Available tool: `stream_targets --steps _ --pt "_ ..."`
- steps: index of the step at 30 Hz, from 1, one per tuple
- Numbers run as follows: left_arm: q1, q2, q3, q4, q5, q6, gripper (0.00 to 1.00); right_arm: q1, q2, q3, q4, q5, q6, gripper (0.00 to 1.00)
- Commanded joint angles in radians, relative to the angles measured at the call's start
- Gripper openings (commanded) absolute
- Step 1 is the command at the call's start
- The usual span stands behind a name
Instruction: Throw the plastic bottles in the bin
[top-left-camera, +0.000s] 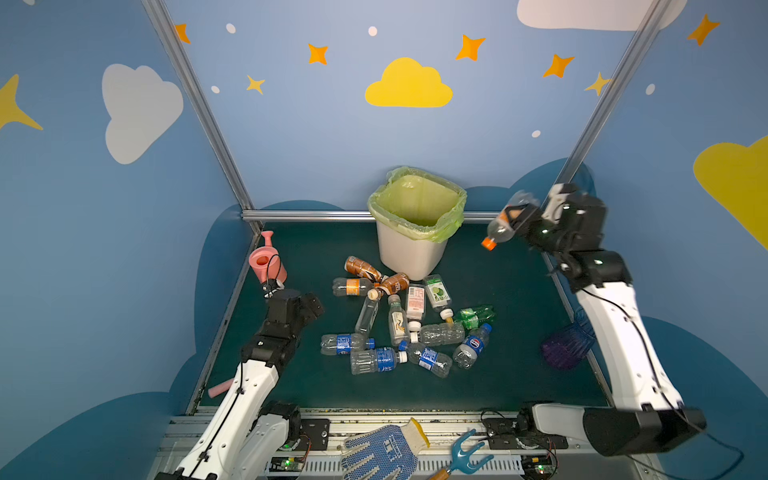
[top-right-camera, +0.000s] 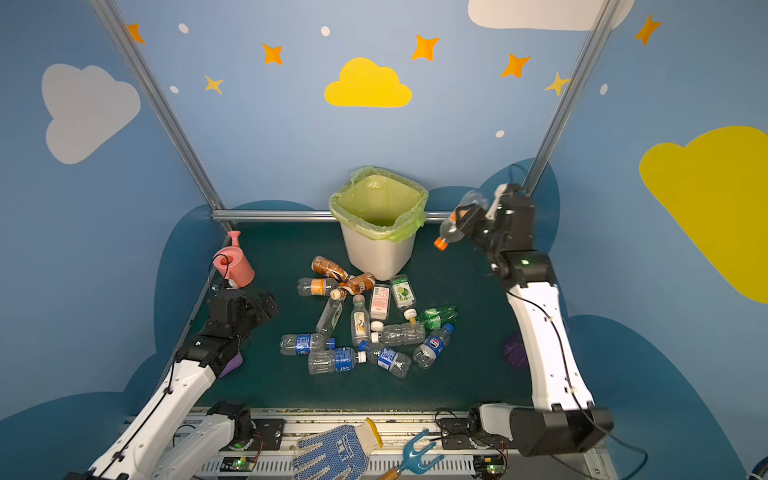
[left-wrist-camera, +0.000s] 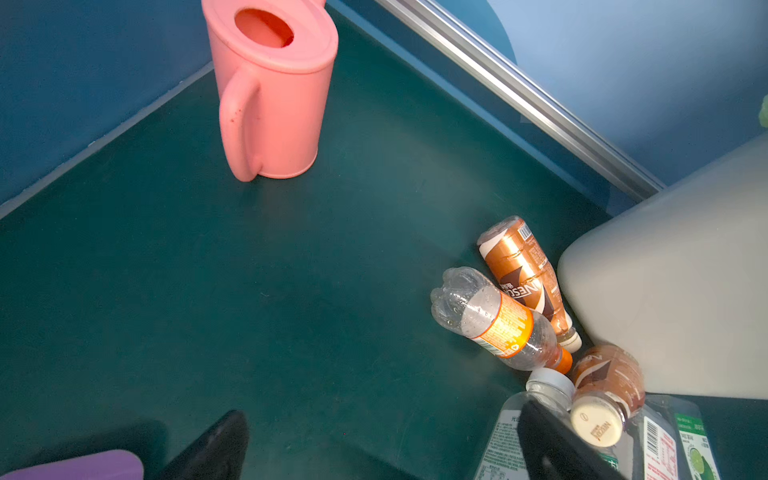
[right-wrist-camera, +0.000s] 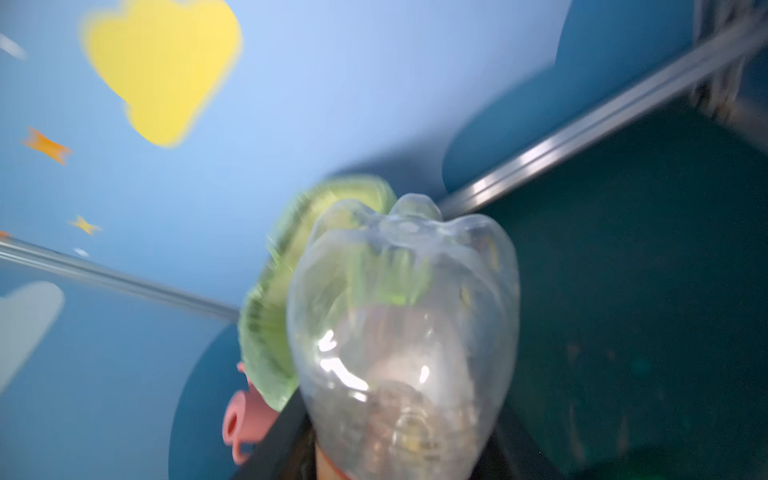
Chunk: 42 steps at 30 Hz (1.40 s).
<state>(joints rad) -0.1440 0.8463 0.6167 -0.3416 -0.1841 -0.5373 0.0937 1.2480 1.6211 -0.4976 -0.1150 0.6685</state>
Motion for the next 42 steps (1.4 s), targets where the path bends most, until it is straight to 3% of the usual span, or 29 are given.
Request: stream_targets --steps 1,5,9,12,15,17,19,22,24,31,36,42 --pt "0.006 0.009 -0.021 -0.003 -0.016 -0.036 1.00 -0.021 -0.059 0.089 -0.002 0.040 -0.086 0.48" --pt "0.006 0.011 -0.025 0.001 -0.005 -0.052 1.00 -0.006 0.028 0.152 0.112 -0.076 -0.009 0.48" --pt "0.005 0.000 -0.025 -0.008 -0.003 -0.063 1.00 0.167 0.277 0.273 0.118 -0.127 -0.049 0.50" --pt "0.006 -0.009 -0.032 -0.009 -0.006 -0.068 1.00 0.266 0.605 0.606 -0.128 -0.240 -0.128 0.58" --pt "0.008 -0.025 -0.018 -0.048 -0.003 -0.066 1.00 0.288 0.847 1.107 -0.472 -0.157 -0.228 0.82" --pt "0.007 -0.044 -0.009 -0.076 -0.005 -0.069 1.00 0.287 0.856 1.251 -0.501 -0.105 -0.245 0.92" --pt "0.007 -0.069 -0.002 -0.101 -0.006 -0.075 1.00 0.289 0.740 1.162 -0.398 -0.064 -0.256 0.96" --pt "0.008 -0.105 0.006 -0.115 0.003 -0.100 1.00 0.299 0.458 0.727 -0.061 -0.026 -0.249 0.98" --pt "0.006 -0.120 0.013 -0.133 0.013 -0.118 1.00 0.299 0.339 0.554 0.032 0.003 -0.238 0.98" --pt "-0.004 -0.155 0.037 -0.270 0.031 -0.227 1.00 0.247 0.133 0.243 0.039 0.030 -0.229 0.98" --pt "-0.039 -0.205 0.023 -0.343 0.031 -0.324 1.00 0.169 -0.024 -0.046 0.035 0.025 -0.144 0.98" --pt "-0.128 -0.238 -0.003 -0.375 -0.040 -0.404 1.00 0.126 -0.202 -0.373 -0.118 0.088 -0.025 0.98"
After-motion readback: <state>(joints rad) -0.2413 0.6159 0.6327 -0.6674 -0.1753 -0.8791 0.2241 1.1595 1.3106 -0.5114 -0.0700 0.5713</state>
